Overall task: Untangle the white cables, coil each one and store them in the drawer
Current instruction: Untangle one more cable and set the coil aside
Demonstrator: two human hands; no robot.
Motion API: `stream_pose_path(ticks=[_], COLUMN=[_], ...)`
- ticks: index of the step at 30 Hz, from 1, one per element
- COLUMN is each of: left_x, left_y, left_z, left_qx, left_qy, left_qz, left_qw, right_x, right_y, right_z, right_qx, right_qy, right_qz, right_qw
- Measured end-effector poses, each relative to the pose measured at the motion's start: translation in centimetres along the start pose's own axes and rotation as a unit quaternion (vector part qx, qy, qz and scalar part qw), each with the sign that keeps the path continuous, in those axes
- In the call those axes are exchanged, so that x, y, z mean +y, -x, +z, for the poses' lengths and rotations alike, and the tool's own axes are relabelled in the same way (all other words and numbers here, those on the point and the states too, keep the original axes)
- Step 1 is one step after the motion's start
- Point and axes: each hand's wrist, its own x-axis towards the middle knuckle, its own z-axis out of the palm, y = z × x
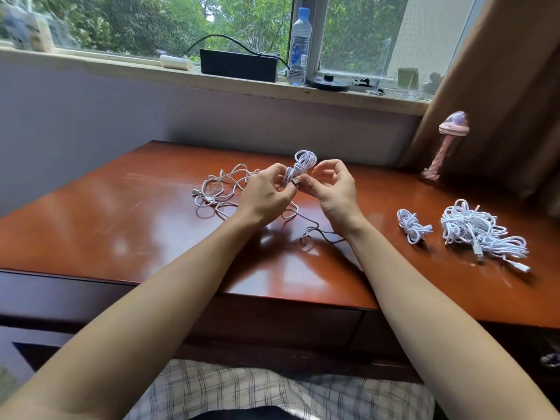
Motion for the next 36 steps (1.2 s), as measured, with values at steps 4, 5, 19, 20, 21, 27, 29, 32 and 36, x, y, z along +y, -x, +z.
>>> stream_pose_path(ticks=[4, 5, 19, 20, 21, 27, 29, 32, 36], left_x=[0.3, 0.4, 0.8, 0.9, 1.0, 1.4, 1.4, 1.3, 1.9], left_y=[0.1, 0.1, 0.4, 0.4, 0.5, 0.6, 0.5, 0.3, 0.4], left_z=[-0.1, -0.2, -0.4, -0.4, -0.4, -0.7, -0.8, -0.9, -1.1], left_qx=[-0.016, -0.019, -0.033, -0.033, -0.034, -0.062, -0.075, -0.082, -0.085], left_qy=[0.045, 0.052, 0.081, 0.083, 0.084, 0.103, 0.123, 0.135, 0.154], left_qz=[-0.016, -0.021, -0.025, -0.024, -0.025, -0.045, -0.051, -0.059, -0.08], left_qw=[0.999, 0.998, 0.996, 0.996, 0.996, 0.992, 0.988, 0.986, 0.981], right_x=[0.3, 0.4, -0.1, -0.2, -0.3, -0.2, -0.1, -0.3, -0.6], right_y=[-0.1, -0.2, 0.0, 0.1, 0.1, -0.1, -0.2, -0.2, 0.1], right_z=[0.1, 0.1, -0.2, -0.2, -0.2, -0.1, -0.2, -0.4, 0.1], right_qx=[-0.041, -0.046, -0.057, -0.054, -0.049, -0.047, -0.042, -0.027, -0.015], right_qy=[-0.01, -0.005, 0.017, 0.013, 0.012, -0.041, -0.071, -0.059, -0.046], right_qz=[-0.016, -0.014, 0.008, 0.007, 0.006, 0.046, 0.059, 0.062, 0.034], right_qw=[0.999, 0.999, 0.998, 0.998, 0.999, 0.997, 0.995, 0.996, 0.998])
